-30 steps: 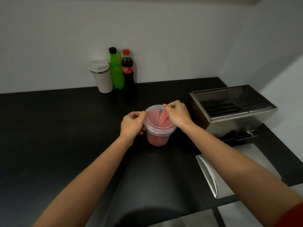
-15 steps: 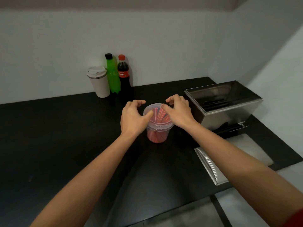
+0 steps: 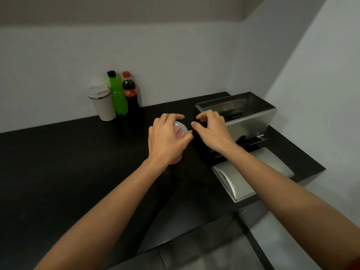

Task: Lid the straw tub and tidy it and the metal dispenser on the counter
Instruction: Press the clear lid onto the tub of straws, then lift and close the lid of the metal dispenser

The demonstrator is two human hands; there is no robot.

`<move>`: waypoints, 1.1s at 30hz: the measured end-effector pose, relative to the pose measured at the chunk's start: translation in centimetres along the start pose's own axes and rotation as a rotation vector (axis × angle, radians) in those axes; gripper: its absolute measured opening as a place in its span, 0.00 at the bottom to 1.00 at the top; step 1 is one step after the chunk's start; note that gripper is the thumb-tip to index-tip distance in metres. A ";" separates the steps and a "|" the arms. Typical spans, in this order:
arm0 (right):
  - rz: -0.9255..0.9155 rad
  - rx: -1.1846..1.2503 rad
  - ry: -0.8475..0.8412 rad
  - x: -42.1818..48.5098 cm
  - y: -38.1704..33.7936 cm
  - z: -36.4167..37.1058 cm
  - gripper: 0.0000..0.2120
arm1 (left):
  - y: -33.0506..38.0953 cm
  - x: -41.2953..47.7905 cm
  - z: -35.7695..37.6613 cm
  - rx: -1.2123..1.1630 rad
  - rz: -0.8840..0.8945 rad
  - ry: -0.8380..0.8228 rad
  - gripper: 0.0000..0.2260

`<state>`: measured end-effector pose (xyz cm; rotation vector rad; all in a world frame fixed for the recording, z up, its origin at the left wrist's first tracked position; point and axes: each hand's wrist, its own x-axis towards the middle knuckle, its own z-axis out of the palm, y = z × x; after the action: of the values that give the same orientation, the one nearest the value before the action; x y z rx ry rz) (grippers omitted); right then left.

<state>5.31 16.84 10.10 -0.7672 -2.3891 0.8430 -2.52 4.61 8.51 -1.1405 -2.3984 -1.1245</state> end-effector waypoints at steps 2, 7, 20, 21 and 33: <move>0.007 0.010 0.013 -0.9 0.8 -1.7 0.15 | 1.6 -0.7 0.5 0.000 0.036 -0.007 0.22; 0.027 0.019 0.019 -3.7 4.0 -6.0 0.13 | 5.9 -2.9 2.2 -0.037 0.069 -0.068 0.23; 0.249 0.009 -0.082 -6.8 13.2 -10.9 0.19 | 10.2 -7.5 8.9 -0.134 -0.146 -0.303 0.27; 0.258 0.001 -0.092 -6.7 13.6 -10.9 0.19 | 10.1 -7.5 9.4 -0.122 -0.158 -0.322 0.27; 0.411 -0.115 -0.277 -3.6 20.0 -10.4 0.27 | 8.8 -7.4 13.1 -0.017 -0.327 -0.546 0.32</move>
<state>21.00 31.78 2.82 -1.2925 -2.5788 1.0348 10.17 13.66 0.67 -1.2142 -3.0902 -1.0190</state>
